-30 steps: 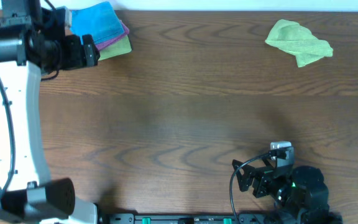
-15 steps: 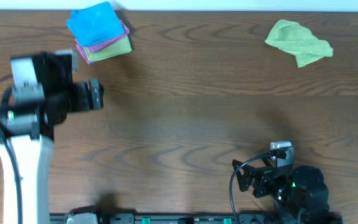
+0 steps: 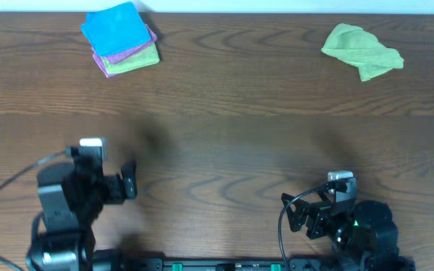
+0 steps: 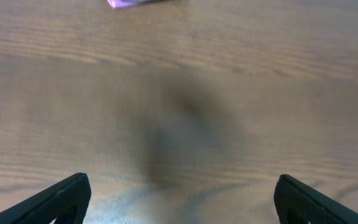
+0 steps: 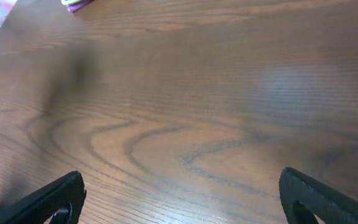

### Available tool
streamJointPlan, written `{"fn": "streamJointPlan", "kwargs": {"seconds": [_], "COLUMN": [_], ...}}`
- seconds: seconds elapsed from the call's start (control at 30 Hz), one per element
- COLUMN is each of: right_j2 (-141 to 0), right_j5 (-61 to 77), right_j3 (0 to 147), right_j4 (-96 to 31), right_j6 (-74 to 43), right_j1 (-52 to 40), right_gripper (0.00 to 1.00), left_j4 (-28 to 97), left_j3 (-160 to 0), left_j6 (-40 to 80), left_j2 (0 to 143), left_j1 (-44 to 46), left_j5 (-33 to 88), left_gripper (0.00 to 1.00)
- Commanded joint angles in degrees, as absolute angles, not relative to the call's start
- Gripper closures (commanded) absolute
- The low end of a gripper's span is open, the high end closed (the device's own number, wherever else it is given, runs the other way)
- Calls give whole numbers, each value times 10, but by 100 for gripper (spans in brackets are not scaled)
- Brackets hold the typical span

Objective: Fold the cloth

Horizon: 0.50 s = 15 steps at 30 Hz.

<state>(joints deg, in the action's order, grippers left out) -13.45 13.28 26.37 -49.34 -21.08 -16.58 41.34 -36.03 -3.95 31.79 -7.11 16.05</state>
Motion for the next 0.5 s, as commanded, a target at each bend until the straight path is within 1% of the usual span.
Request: {"fn": "streamJointPlan", "kwargs": {"seconds": [0.0, 0.23, 0.47], "right_j2": [-131, -131, -131], "right_j5": [133, 133, 133], "right_j3": [263, 263, 263], "right_j4": [-493, -493, -493], "right_j6": [-218, -218, -218], "right_j1": [-161, -161, -161], "right_gripper": [0, 1, 1], "left_j4": [411, 413, 414], "left_j3": [-307, -214, -167], "left_j6": [-47, -47, -47], "left_j2": [258, 143, 80], "left_j1": [-75, -75, -75], "left_j5": [144, 107, 88], "left_gripper": [5, 5, 4]}}
